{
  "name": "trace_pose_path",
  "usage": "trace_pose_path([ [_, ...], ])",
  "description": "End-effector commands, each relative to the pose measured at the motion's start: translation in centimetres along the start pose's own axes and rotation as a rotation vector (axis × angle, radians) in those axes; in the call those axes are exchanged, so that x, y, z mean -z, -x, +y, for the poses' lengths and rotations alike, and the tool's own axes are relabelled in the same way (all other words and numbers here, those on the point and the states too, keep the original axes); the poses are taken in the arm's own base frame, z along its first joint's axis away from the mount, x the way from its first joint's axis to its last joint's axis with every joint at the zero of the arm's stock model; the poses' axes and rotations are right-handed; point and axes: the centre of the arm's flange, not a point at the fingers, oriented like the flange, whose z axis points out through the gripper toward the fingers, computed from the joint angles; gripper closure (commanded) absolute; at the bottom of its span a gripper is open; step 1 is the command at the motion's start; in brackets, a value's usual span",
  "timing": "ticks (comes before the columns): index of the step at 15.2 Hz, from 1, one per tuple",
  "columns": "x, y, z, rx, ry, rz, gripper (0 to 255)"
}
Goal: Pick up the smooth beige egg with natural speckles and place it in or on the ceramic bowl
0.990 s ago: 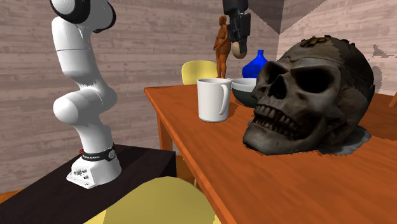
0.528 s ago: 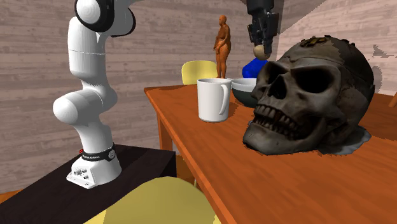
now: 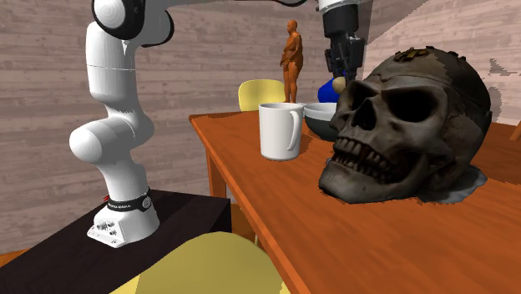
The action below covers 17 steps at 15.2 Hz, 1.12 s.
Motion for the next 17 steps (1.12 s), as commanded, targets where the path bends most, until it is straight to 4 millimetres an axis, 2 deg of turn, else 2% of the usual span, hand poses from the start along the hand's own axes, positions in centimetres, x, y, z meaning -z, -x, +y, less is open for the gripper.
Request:
trace_pose_path([
  [1, -1.1, 0.1, -0.2, 0.000, 0.000, 0.001, 255],
  [4, -2.6, 0.4, -0.3, 0.000, 0.000, 0.001, 255],
  [11, -2.6, 0.4, -0.3, 0.000, 0.000, 0.001, 255],
  [12, -2.6, 0.4, -0.3, 0.000, 0.000, 0.001, 0],
  [17, -2.6, 0.4, -0.3, 0.000, 0.000, 0.001, 0],
])
